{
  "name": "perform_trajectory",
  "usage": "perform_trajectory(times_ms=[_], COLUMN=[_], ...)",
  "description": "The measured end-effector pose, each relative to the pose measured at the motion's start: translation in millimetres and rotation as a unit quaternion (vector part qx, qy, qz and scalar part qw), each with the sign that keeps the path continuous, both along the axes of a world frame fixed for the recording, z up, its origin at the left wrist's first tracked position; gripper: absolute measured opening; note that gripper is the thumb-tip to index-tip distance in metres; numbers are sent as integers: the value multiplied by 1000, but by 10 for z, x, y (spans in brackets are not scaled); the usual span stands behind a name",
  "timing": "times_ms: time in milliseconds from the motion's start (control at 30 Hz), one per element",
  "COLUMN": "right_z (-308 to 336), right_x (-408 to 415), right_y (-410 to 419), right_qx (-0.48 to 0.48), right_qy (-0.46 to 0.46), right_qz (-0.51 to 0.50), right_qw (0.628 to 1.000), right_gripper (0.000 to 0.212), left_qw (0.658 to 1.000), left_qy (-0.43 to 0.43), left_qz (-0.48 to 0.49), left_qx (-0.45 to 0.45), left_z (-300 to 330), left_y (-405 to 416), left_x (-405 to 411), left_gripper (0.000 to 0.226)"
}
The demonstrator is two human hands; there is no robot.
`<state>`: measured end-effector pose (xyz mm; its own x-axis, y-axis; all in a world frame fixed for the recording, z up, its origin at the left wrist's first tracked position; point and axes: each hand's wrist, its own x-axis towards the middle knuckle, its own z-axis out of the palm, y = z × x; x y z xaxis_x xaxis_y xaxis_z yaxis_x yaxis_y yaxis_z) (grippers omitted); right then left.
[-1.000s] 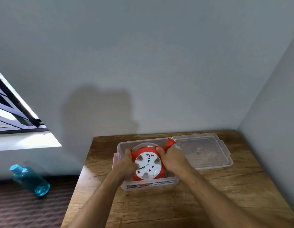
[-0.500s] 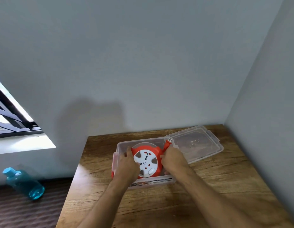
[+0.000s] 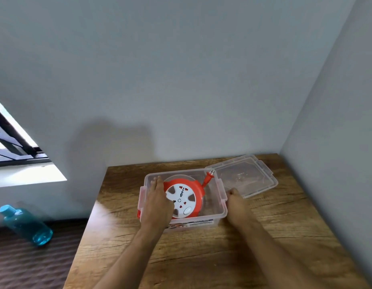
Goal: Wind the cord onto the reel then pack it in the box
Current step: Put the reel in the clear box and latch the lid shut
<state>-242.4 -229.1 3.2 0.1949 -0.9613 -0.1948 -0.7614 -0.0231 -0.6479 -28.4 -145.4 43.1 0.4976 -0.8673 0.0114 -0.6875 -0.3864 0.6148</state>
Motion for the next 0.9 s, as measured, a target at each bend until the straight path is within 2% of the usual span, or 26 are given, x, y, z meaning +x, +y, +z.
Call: perform_trajectory(times_ms=[67,167,233,300,400,467,533,667,767,833,900], right_z=[-71,-77,-22,78,330,551,753,1076,1114,1011,871], right_x=[18,7,-38,-106,-170,-178,-155,-28,87,110,82], right_y=[34,11,3,-15,-57,-54,15,294,425,440,434], right_qx=[-5,-56,-91,-140,-237,-314,-338,-286,-180,-101,-18], right_qy=[9,80,119,122,46,-19,-96,-330,-469,-483,-458], right_qz=[-7,22,45,22,-51,-96,-133,-115,-47,-36,-47], right_qw=[1000,995,988,982,969,945,927,892,863,869,888], right_gripper=[13,20,16,7,14,15,18,25,16,16,17], left_qw=[999,999,998,997,996,996,996,994,983,952,891], left_qy=[10,20,23,26,47,46,52,74,138,243,380], left_qz=[21,-6,-26,-34,-25,-13,-2,-1,15,46,87], left_qx=[-30,-37,-55,-69,-75,-79,-75,-81,-117,-178,-232], left_z=[44,74,78,91,119,141,151,215,311,356,368], left_y=[42,131,199,257,304,337,352,334,342,363,388], left_x=[-5,-12,-10,12,69,95,113,118,103,106,157], left_gripper=[60,52,50,48,47,47,47,44,34,29,33])
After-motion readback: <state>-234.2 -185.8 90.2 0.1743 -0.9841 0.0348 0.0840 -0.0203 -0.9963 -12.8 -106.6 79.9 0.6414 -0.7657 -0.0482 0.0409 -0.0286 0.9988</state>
